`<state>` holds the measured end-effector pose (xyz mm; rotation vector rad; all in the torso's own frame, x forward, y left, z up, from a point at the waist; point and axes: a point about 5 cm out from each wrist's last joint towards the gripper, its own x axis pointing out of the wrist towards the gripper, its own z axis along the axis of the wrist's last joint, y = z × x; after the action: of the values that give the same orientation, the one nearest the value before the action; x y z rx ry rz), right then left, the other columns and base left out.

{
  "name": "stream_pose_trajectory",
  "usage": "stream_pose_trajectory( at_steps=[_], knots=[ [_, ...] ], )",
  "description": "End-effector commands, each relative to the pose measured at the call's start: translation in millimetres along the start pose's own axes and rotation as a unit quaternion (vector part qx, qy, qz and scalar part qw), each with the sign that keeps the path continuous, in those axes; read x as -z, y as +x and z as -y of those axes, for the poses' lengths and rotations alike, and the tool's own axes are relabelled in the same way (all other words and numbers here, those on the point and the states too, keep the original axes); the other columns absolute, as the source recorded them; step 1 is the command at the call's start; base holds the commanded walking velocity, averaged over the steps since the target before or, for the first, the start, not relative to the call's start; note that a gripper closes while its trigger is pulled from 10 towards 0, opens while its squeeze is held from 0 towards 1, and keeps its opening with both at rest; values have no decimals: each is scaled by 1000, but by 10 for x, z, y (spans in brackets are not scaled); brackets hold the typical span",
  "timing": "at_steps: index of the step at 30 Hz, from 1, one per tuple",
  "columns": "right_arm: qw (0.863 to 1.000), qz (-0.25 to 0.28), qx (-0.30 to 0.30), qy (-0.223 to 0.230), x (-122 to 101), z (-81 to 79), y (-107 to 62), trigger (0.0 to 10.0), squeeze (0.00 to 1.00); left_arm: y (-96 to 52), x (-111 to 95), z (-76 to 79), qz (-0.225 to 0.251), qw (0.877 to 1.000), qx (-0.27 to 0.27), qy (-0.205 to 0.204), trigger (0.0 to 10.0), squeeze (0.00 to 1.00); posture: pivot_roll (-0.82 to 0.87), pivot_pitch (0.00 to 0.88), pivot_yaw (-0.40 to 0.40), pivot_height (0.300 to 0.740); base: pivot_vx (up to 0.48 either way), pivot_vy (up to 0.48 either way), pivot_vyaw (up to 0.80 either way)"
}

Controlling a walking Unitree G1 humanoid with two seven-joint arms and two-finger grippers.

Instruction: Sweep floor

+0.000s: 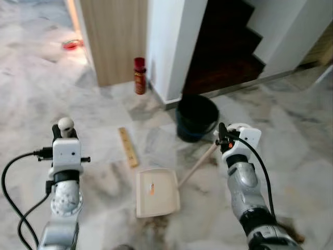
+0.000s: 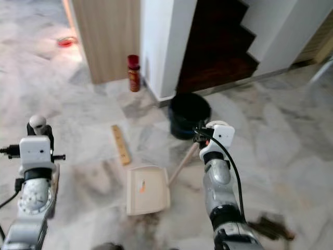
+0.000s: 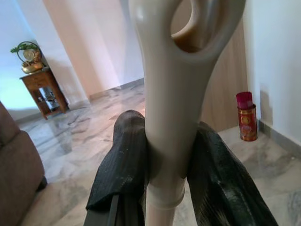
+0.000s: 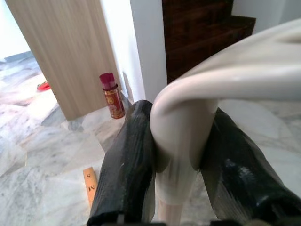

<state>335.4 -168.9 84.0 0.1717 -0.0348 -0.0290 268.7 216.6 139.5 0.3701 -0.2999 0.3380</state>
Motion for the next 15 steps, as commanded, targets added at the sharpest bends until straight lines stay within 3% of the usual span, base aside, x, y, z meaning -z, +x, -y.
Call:
stream_pose_trajectory(
  at_steps=[1,10,15],
  knots=[
    [1000,21,10,-6,-117,65,45,10000,0,23,-109,13,27,1000,4,-3,10000,0,147,128,-134,740,0,439,-625],
    [1000,20,7,-7,-113,53,45,10000,0,23,-107,13,27,1000,5,-2,10000,0,147,121,-134,740,0,440,-781],
    [1000,25,5,-9,-118,47,41,10000,0,20,-107,17,27,1000,6,-3,10000,0,148,118,-133,740,0,439,-220]
  ],
)
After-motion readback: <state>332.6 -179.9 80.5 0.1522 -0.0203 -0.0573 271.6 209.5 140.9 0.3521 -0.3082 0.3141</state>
